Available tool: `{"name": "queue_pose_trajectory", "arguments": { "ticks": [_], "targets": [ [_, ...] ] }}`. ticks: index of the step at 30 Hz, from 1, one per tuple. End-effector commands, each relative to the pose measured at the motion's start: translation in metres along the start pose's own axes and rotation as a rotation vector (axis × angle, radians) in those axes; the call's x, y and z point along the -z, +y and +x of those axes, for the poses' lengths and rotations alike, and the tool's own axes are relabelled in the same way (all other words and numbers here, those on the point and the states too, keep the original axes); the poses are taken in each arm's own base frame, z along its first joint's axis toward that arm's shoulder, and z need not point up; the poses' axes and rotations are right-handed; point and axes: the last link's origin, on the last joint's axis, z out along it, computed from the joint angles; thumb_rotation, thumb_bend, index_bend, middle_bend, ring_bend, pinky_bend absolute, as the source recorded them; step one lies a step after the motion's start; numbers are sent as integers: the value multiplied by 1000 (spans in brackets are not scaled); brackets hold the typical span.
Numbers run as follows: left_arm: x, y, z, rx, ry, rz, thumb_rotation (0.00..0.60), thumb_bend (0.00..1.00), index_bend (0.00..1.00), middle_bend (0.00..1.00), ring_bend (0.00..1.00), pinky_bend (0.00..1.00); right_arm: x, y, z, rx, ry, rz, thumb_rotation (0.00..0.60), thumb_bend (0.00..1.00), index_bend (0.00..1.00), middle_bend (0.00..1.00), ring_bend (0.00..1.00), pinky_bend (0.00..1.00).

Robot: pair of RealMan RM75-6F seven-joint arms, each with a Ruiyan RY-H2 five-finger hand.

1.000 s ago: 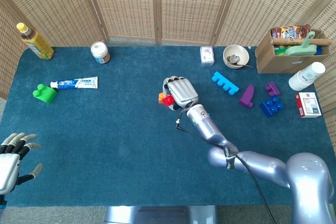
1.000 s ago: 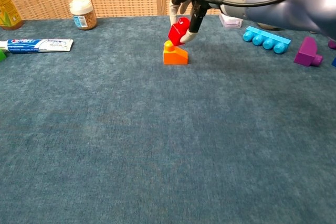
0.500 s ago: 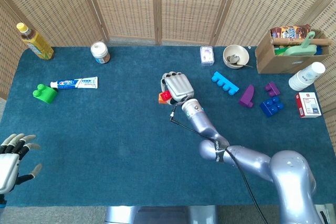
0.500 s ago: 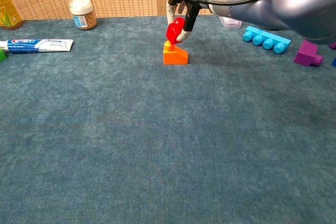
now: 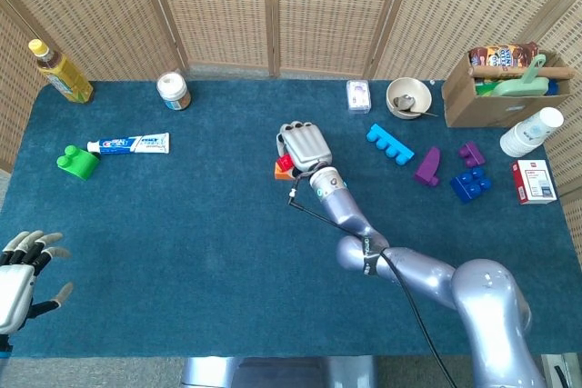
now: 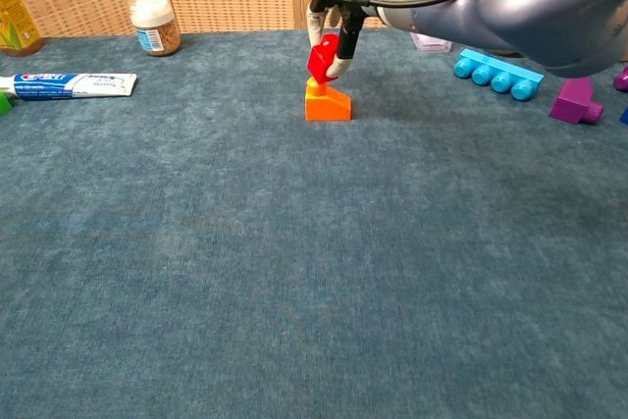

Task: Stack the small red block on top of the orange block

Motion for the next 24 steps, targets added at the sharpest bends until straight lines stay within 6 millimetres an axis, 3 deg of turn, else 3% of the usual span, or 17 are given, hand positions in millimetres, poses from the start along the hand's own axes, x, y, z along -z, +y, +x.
{"name": "queue_pose_trajectory", "arguments": {
  "ticks": [1, 24],
  "targets": [
    [0, -1, -1, 1, -1, 1, 600, 324, 361, 236, 153, 111, -1, -3, 0, 8, -3, 3, 600, 206, 593, 281, 212, 279],
    [-1, -9, -5, 9, -9, 18, 600, 324, 361, 237, 153, 110, -12, -12, -9, 60, -42, -7, 600, 196, 585, 280, 212, 277]
  ]
}}
